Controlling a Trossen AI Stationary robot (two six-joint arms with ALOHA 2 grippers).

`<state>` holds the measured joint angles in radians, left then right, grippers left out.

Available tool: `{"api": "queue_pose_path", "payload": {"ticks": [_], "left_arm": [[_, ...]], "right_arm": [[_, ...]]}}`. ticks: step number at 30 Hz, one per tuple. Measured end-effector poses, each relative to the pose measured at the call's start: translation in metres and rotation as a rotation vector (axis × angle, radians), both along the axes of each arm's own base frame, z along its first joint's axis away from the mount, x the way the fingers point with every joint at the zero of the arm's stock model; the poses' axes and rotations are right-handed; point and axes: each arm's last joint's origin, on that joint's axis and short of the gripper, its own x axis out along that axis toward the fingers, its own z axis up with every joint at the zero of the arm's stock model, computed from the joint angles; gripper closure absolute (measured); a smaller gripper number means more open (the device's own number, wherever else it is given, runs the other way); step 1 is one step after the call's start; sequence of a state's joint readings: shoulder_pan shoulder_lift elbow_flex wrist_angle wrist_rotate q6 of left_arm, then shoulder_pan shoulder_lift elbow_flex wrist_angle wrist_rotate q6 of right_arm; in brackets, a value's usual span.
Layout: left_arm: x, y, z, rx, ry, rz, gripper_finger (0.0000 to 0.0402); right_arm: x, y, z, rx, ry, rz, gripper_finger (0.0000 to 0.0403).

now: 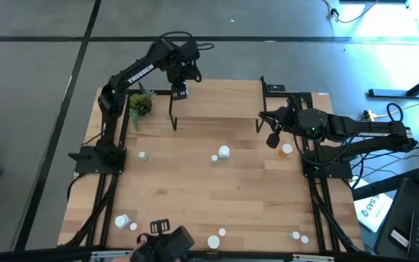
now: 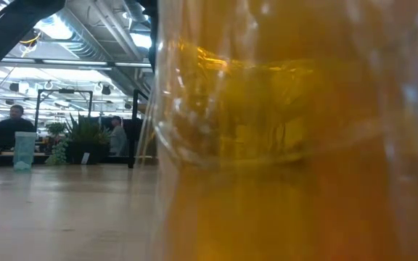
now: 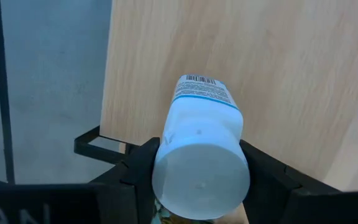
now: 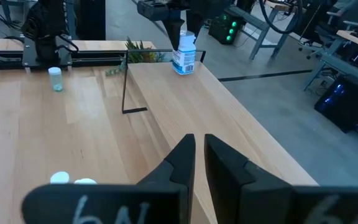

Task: Pick and place medicine bottles onto shelf by color
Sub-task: Put the top left white pill bottle on the shelf

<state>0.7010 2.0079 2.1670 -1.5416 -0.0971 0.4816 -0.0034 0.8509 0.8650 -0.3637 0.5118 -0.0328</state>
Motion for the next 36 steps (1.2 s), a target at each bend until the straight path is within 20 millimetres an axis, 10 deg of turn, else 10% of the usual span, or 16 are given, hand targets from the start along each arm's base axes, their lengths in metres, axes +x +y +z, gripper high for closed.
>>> {"api": "queue_pose_path", "payload": {"ticks": [36], "left_arm": [[0.0028,0.0032,0.0009,0.034,-0.026,-0.016,0.0173]], "right_arm": [[0.0,0.0,0.0,0.0,-0.001,0.0,0.0363]]}}
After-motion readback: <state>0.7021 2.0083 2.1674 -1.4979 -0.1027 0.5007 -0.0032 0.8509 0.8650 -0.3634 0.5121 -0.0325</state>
